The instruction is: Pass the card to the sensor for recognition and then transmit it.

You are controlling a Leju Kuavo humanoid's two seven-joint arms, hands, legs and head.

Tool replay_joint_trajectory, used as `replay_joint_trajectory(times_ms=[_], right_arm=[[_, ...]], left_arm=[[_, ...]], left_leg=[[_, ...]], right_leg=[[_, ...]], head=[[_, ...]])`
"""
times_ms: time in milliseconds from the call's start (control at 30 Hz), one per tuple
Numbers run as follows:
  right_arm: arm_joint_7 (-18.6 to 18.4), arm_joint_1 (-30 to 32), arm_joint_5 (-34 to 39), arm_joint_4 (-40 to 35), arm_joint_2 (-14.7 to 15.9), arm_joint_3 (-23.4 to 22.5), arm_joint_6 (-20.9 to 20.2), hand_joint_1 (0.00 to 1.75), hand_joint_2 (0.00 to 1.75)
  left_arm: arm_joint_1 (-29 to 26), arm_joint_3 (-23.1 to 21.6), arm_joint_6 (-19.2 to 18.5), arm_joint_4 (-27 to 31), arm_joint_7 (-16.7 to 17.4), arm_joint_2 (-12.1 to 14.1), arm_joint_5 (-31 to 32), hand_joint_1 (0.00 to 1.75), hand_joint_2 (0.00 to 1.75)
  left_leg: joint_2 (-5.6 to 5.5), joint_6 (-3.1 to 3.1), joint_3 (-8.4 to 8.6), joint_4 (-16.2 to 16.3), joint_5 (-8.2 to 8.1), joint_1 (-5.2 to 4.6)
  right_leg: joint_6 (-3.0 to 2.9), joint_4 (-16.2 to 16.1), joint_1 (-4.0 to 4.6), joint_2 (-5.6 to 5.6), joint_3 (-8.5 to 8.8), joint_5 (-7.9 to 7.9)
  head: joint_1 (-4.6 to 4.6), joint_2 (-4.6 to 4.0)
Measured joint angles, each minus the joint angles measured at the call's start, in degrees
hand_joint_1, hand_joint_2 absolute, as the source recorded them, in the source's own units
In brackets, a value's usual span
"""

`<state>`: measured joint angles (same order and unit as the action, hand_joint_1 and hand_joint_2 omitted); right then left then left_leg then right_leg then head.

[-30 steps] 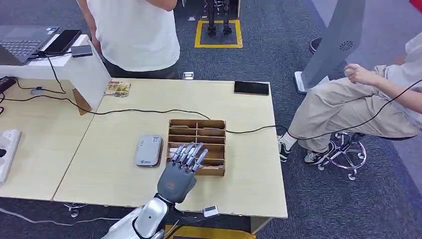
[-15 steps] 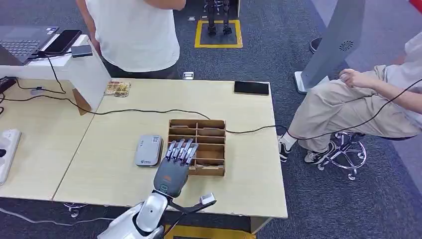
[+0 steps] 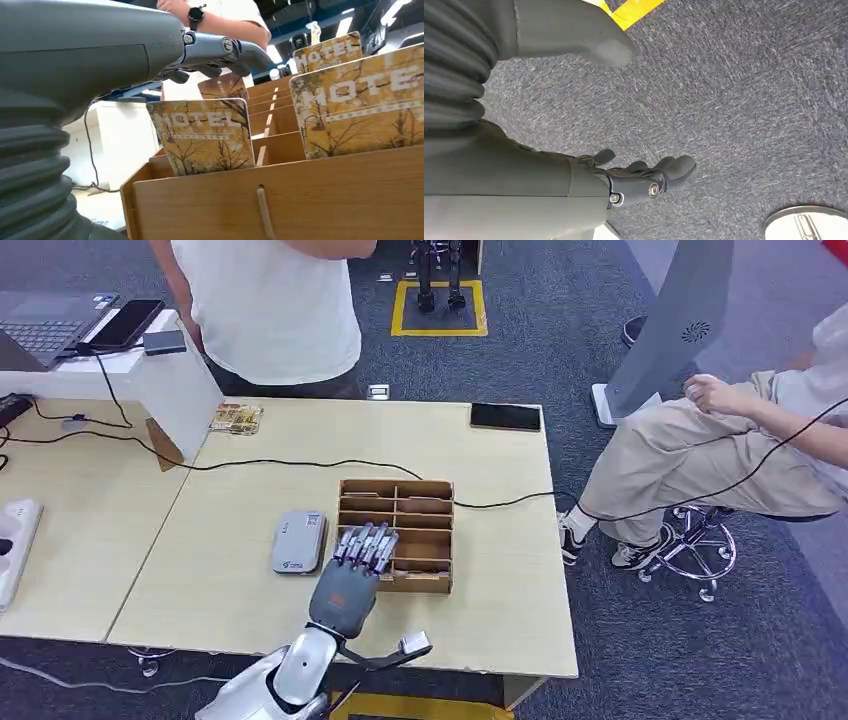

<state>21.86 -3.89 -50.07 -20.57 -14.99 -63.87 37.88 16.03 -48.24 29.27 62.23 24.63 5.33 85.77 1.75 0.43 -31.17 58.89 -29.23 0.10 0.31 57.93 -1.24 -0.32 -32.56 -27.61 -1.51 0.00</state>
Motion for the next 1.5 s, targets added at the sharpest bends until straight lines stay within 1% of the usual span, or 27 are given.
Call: replay_joint_trajectory(times_ms=[200,367,567,1133,1500], right_arm=[[0.0,0.0,0.0,0.0,0.0,0.1,0.0,0.00,1.75],[0.0,0.0,0.0,0.0,0.0,0.1,0.0,0.00,1.75],[0.0,0.0,0.0,0.0,0.0,0.4,0.0,0.00,1.75],[0.0,0.0,-0.1,0.0,0.0,0.5,0.0,0.00,1.75],[0.0,0.0,0.0,0.0,0.0,0.5,0.0,0.00,1.75]], left_arm=[[-0.3,0.0,0.6,0.0,-2.1,0.1,0.0,0.00,1.75],[-0.5,0.2,0.6,0.2,-2.6,0.3,0.0,0.00,1.75],[-0.6,0.3,0.5,1.0,-2.8,0.7,0.0,0.00,1.75],[-0.7,1.2,0.5,1.7,-2.7,0.8,0.0,0.00,1.75],[-0.6,1.3,-1.5,4.3,-1.5,2.5,0.0,0.00,1.75]], left_leg=[[0.00,0.00,-0.01,0.0,0.00,0.00],[0.00,0.00,-0.01,0.0,0.00,0.00],[0.00,0.00,-0.01,0.0,0.00,0.00],[0.00,0.00,-0.01,0.0,0.00,0.00],[0.00,0.00,0.00,0.0,0.00,0.00]], right_leg=[[0.00,0.0,0.00,0.00,0.00,0.00],[0.00,0.0,0.00,0.00,0.00,0.00],[0.00,0.0,0.00,0.00,0.00,0.00],[0.00,0.0,0.00,0.00,0.00,0.00],[0.00,0.0,0.00,0.00,0.00,0.00]], head=[[0.00,0.00],[0.02,0.00],[0.00,0.00],[0.00,0.00],[0.02,0.00]])
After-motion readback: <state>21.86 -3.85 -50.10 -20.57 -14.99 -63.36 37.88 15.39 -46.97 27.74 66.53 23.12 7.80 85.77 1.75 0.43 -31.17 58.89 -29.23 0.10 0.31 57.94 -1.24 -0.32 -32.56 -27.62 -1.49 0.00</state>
